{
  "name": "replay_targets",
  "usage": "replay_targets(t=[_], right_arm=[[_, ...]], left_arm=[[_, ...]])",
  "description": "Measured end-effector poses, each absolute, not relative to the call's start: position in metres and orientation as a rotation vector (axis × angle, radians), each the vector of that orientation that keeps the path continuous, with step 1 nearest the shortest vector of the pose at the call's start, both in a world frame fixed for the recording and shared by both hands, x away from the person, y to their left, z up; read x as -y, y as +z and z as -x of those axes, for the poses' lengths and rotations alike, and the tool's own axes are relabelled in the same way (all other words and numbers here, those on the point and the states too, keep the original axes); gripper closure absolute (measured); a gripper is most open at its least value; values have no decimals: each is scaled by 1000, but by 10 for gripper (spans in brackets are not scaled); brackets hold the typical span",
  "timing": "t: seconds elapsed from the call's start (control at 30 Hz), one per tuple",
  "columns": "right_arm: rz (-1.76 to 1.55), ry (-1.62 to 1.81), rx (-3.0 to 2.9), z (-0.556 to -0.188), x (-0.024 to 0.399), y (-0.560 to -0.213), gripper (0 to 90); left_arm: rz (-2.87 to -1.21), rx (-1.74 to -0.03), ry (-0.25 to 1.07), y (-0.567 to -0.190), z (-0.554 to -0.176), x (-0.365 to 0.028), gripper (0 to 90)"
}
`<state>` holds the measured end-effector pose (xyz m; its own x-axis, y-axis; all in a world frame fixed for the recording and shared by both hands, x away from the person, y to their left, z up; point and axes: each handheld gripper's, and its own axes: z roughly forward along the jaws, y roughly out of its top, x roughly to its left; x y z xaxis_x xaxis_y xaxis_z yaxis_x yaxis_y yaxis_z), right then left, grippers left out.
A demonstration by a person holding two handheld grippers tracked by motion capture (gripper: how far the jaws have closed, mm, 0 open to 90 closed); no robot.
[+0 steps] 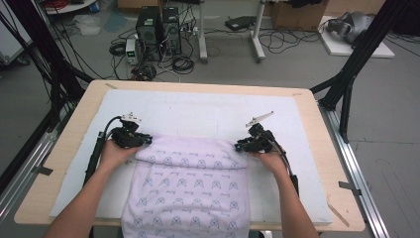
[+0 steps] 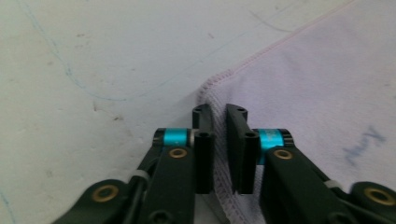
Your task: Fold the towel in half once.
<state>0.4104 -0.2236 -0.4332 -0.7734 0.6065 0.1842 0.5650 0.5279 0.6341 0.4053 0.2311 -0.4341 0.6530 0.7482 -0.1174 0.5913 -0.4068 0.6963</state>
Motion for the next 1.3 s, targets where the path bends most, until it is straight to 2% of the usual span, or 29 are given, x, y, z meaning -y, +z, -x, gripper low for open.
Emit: replay_targets(t=[0.07, 0.37, 0.47, 0.57, 0.63, 0.67, 0.73, 0.8, 0.87, 1.1, 1.3], right_arm=[[-1006, 1107, -2722, -409, 223, -432, 841], [-862, 1285, -2615, -377, 234, -387, 846], [-796, 1307, -2594, -357, 237, -372, 846], [-692, 1402, -2582, -322, 240, -365, 845], [-641, 1483, -2604, -297, 242, -368, 829], [-623, 1504, -2608, -287, 242, -371, 814], [-604, 1539, -2625, -269, 246, -379, 765], [-607, 1550, -2635, -265, 249, -382, 730], [-630, 1548, -2632, -267, 251, -382, 712], [-751, 1373, -2607, -308, 246, -388, 631], [-874, 1204, -2633, -342, 241, -413, 518]], left_arm=[[-2127, -1005, 300, -428, -400, -232, 846], [-1978, -875, 379, -382, -360, -244, 855], [-1975, -821, 419, -373, -330, -251, 855], [-1953, -758, 417, -379, -287, -260, 854], [-1971, -717, 383, -388, -263, -265, 817], [-1985, -709, 373, -394, -251, -267, 756], [-2003, -703, 361, -404, -236, -272, 690], [-1998, -719, 348, -405, -234, -276, 618], [-1988, -735, 358, -403, -241, -278, 602], [-1996, -814, 397, -405, -280, -265, 588], [-2056, -932, 385, -427, -316, -257, 468]])
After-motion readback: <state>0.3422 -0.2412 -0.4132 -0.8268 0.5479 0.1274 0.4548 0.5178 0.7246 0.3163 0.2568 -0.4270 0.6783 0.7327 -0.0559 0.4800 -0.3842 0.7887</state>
